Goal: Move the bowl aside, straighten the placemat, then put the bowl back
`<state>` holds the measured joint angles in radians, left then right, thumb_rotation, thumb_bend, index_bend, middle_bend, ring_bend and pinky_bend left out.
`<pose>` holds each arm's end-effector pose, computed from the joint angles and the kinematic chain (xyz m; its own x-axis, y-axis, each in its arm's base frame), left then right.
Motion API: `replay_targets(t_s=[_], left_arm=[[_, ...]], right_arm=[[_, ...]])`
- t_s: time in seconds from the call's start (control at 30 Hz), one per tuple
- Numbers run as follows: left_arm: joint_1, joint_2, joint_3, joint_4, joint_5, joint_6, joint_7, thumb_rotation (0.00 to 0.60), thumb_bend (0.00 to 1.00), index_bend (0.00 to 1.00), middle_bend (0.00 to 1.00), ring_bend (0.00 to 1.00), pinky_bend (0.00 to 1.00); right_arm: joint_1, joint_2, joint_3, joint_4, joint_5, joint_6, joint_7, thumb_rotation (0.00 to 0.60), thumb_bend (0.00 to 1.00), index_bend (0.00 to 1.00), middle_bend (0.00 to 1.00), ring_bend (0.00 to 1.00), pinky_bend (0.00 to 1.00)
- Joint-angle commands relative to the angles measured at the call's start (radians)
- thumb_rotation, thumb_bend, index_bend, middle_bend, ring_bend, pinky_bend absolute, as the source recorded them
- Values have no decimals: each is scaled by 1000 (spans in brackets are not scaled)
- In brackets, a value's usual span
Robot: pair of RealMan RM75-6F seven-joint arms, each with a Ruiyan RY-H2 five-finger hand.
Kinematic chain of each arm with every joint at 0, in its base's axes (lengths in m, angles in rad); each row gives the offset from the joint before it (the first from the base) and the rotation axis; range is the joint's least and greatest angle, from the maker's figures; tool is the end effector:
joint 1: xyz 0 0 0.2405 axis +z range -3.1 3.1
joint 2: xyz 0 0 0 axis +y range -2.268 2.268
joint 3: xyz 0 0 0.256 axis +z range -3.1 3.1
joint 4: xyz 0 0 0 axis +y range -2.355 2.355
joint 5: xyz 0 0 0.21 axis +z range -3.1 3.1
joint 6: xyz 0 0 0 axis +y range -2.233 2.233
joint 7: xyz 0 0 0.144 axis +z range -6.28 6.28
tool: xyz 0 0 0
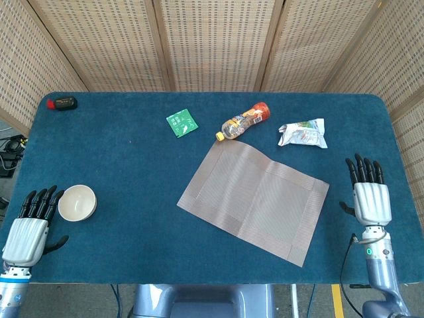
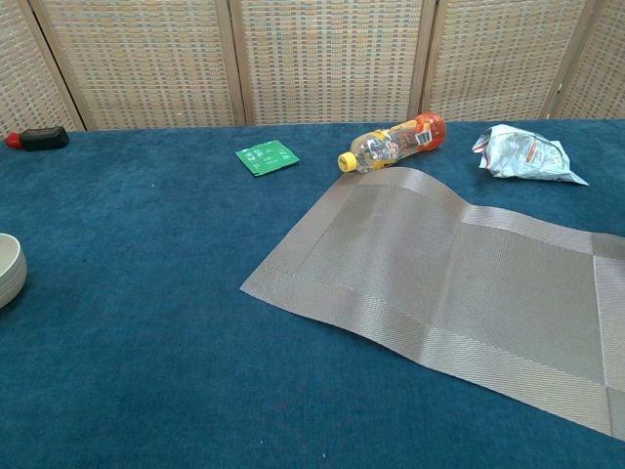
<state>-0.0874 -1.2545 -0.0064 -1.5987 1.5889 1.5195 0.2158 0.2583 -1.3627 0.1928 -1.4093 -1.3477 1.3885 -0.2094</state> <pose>-0.2885 0.1710 0.1119 0.4853 -0.0025 0.8743 0.8695 -0.1038 -0.4829 -0.3010 -0.2649 0.1146 0.4980 0.0923 0.8622 -0.8668 0.0240 0.4981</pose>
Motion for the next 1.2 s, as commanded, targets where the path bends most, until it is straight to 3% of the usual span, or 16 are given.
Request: replay_targets(t_s=[0.03,0.13,0.3,0.63,0.93,1.2], left_arm=[[-4,0,-1,-4,0,-6,4,600,69,0,0,0,0],[-12,4,-4,-14,0,-16,14,600,69,0,0,0,0],[-30,10,-11,-31,-5,-41,38,600,69,0,0,0,0],[-181,-8,-97,-133,-79,-228,238,600,70,0,0,0,0],[-395,-155,-210,-102,-249,-443,469,600,63,0,0,0,0],[-542,-286,-251,16,-404,-546,608,600,35,0,0,0,0]], right_arm=[[-72,20,-71,-66,-101,104,69,600,199,34,0,0,0],[-111,15,-119,-81,-165,161,97,600,195,27,0,0,0],[-141,10,-148,-72,-205,204,130,600,194,24,0,0,0],[-154,33,-137,-54,-221,227,193,600,191,24,0,0,0],[-159,57,-125,-68,-228,237,227,600,190,24,0,0,0],[-158,67,-105,-63,-206,226,258,600,191,24,0,0,0]])
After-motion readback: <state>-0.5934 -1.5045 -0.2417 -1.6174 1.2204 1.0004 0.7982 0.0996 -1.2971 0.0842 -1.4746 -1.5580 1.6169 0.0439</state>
